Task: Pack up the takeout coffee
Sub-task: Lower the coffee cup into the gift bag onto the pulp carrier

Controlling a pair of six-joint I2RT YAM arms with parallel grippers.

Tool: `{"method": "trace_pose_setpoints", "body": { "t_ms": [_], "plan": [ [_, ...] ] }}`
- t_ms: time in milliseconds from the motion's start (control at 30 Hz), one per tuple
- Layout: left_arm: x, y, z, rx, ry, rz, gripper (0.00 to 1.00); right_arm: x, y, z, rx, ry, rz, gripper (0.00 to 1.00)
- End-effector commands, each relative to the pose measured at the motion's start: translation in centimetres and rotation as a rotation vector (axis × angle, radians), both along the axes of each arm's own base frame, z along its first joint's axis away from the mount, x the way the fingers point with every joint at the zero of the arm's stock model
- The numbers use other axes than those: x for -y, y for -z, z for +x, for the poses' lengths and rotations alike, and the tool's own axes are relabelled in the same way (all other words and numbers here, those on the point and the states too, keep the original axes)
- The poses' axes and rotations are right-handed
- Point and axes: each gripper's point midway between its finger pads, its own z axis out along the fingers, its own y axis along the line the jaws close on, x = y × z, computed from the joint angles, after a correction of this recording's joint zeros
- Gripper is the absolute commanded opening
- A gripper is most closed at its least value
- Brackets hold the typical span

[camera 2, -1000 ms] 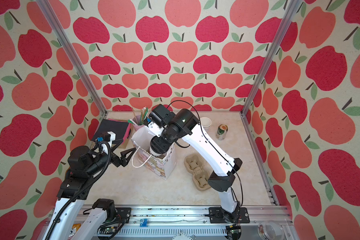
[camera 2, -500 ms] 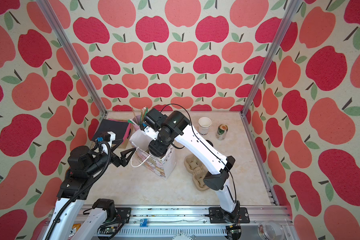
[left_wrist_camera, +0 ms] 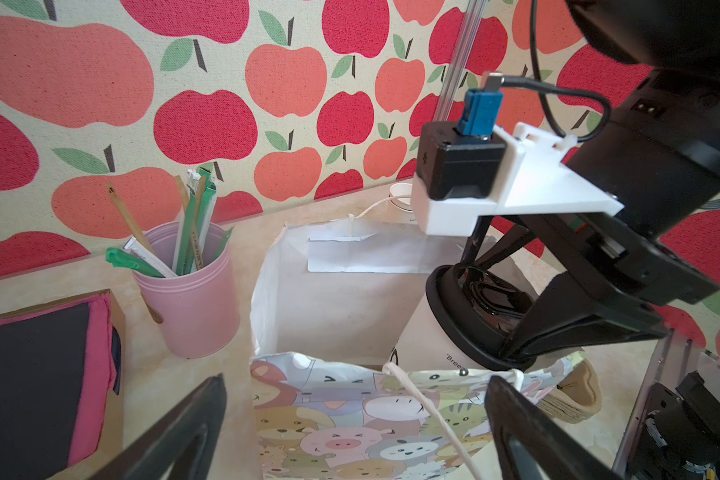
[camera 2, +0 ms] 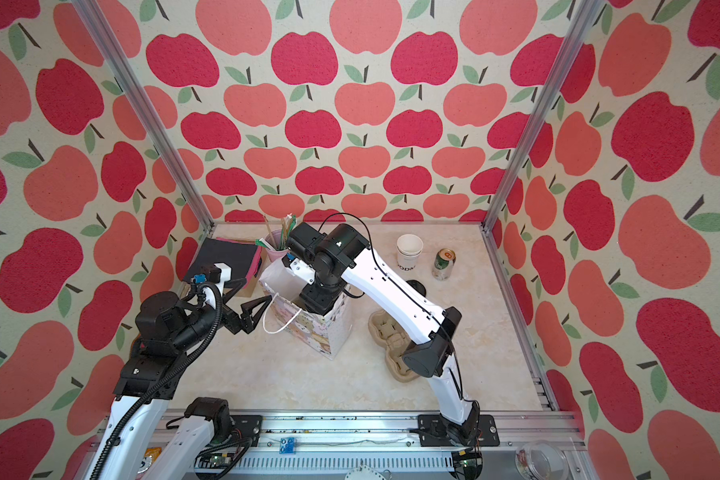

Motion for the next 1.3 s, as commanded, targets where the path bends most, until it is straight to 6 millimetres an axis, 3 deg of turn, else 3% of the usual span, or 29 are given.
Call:
{"method": "trace_pose_setpoints", "body": {
  "t_ms": [0, 1267],
  "plan": [
    [-0.2, -0.3, 0.3, 0.017, -0.012, -0.01, 0.99, 0.6, 2.1, 0.3, -0.038, -0.009, -0.073, 0.61],
    [-0.1, -0.2, 0.5, 0.012, -0.008, -0.01, 0.99, 0.7, 9.7, 1.6, -0.158, -0.013, -0.237, 0.61]
  ]
}}
